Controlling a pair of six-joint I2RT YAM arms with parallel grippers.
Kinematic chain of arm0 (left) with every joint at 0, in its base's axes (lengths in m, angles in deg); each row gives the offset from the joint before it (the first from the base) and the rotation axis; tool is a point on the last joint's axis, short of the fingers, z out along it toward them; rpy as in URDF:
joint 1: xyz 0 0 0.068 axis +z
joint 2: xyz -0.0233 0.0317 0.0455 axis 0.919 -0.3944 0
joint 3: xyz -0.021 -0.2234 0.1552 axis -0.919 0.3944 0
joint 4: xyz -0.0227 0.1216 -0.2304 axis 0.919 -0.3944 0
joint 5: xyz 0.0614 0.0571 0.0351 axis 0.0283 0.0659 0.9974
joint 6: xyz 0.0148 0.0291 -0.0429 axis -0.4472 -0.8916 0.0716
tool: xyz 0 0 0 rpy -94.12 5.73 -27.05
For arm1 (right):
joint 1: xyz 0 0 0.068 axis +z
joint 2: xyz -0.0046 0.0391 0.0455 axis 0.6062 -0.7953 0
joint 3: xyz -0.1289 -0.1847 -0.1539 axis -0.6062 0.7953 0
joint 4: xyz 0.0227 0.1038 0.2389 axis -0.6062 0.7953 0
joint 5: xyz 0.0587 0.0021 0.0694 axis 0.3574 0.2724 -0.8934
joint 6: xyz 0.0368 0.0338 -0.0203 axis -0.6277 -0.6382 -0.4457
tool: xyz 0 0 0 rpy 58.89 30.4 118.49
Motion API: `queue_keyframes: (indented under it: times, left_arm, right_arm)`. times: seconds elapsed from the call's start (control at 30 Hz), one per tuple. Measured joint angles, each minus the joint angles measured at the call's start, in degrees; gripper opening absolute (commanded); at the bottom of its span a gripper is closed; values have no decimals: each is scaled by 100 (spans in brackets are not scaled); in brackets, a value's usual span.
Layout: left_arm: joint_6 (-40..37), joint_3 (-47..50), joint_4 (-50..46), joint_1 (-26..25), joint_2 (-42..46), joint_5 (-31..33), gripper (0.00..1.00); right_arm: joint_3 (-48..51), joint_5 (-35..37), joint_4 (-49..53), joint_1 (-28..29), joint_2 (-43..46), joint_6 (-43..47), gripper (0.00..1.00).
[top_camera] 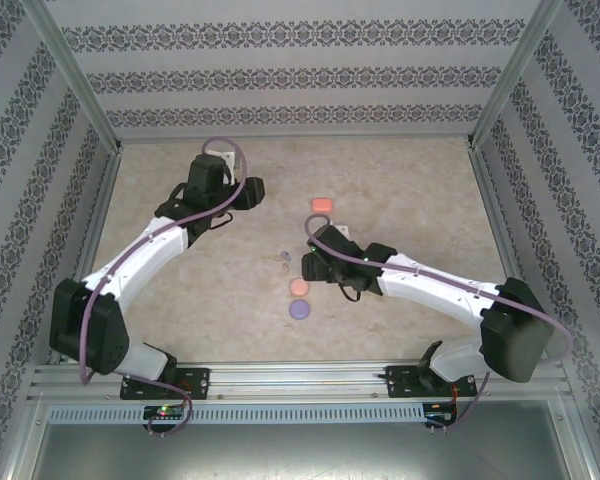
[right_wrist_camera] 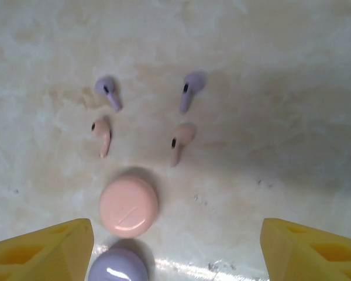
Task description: Insert the wireless bluetooth earbuds into the charging case
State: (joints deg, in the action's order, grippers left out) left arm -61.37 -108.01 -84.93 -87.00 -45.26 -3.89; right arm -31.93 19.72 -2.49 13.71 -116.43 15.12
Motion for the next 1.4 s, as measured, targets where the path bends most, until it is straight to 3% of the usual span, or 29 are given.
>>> queue_keyframes:
  times: [0.07, 0.23, 0.3, 0.33, 0.37, 1.0, 1.4]
  left_arm:
    - [0, 162, 90, 0, 260, 83, 67]
    - [15, 380, 313, 13, 776, 258, 84]
    - [103, 490, 431, 37, 940, 310, 85]
    - [142, 527, 457, 48, 990, 341, 97]
    - [186, 560, 472, 55, 1038, 426, 100]
    - [1349, 1187, 439, 199, 1814, 2127, 100]
    - [1792, 1585, 505, 219, 1987, 2559, 99]
  right_arm:
    - [0, 66, 74, 234, -87, -160, 76]
    - [-4, 190, 262, 763, -238, -610, 77]
    - [-39, 214, 376, 953, -378, -774, 79]
    - [-74, 216, 426, 1023, -461, -841, 79]
    - [-122, 221, 479, 1097, -573, -916, 79]
    - [-780, 232, 710, 1338, -2129, -1770, 78]
    - [-962, 166, 684, 1401, -2428, -1882, 73]
